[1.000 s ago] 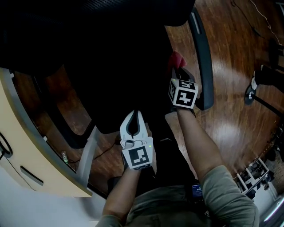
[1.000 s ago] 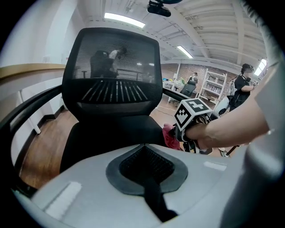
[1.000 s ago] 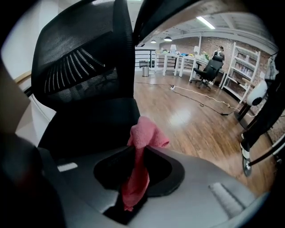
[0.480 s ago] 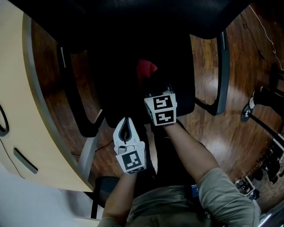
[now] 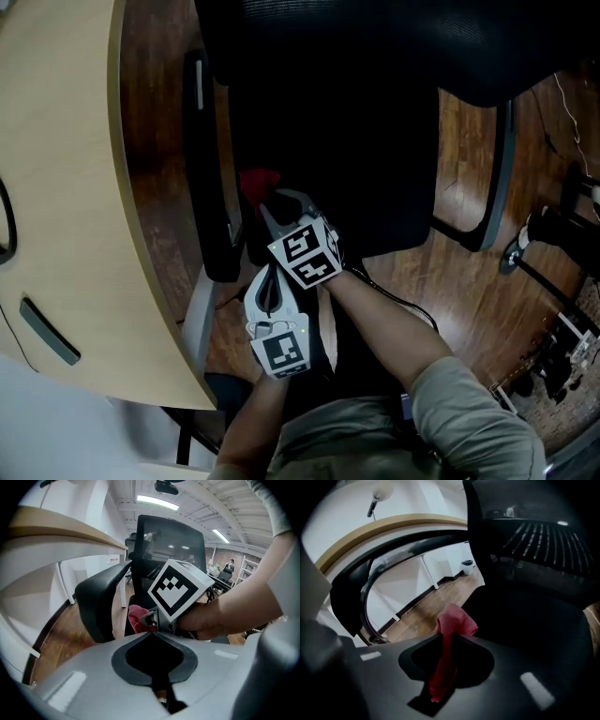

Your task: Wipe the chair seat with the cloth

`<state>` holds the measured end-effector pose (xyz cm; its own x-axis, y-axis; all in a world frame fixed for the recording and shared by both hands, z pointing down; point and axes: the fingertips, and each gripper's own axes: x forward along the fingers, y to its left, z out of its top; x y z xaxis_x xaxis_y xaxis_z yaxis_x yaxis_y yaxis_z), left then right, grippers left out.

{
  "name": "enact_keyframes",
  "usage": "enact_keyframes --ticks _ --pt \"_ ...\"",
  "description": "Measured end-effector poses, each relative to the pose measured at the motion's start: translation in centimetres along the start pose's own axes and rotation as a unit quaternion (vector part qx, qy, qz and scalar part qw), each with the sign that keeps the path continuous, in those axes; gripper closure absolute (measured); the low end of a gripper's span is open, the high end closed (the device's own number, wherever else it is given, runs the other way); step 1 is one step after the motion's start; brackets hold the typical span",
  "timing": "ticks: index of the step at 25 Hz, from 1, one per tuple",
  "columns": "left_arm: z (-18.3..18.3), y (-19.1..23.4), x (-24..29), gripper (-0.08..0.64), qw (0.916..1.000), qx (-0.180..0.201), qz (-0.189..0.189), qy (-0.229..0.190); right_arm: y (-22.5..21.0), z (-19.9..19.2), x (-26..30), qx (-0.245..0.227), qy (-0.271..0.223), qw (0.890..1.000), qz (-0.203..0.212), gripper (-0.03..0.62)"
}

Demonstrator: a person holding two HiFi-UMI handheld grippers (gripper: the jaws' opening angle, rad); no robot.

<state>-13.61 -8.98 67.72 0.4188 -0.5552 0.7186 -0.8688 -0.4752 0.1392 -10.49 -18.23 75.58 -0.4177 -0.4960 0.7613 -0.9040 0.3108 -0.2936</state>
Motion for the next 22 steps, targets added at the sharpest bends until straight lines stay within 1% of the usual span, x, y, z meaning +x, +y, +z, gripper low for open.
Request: enact_keyframes --ticks 2,6,8,11,15,18,20,22 --pt "-0.3 0.7 0.0 0.556 1.0000 -0.001 -0.002 0.005 0.7 -0.9 0.7 0.003 0.010 1.000 0.002 0.526" --pt "-0.1 1.3 0.8 0.555 0.9999 0.010 -0.004 0.000 0.7 -2.5 1.3 0.011 0.019 1.000 -0.004 0.526" --pt "0.0 1.2 1.2 0.555 0.9999 0.013 -0.005 -0.001 0.1 -3.1 1.1 0.019 0.019 1.000 -0.013 0.526" --pt "0.7 0.7 2.0 0.555 0.9997 0.021 -0.003 -0.008 -2.0 -3.4 -0.1 0.035 0.012 0.999 -0.034 0.526" --pt "2.3 -2.1 3.2 0.555 0.9987 0.046 -0.018 -0.009 -6.9 -4.3 -3.4 0.062 0.001 0.995 -0.081 0.526" --pt "4.3 -5.1 4.9 0.556 0.9975 0.056 -0.029 -0.029 -11.5 -5.7 -6.8 0.085 -0.007 0.989 -0.120 0.526" --pt "5.8 -7.5 6.1 0.555 0.9959 0.069 -0.043 -0.039 -14.8 -7.3 -9.3 0.104 -0.008 0.983 -0.151 0.526" --pt "7.1 -9.8 7.0 0.555 0.9940 0.084 -0.056 -0.042 -18.2 -9.3 -12.0 0.131 -0.008 0.974 -0.187 0.526"
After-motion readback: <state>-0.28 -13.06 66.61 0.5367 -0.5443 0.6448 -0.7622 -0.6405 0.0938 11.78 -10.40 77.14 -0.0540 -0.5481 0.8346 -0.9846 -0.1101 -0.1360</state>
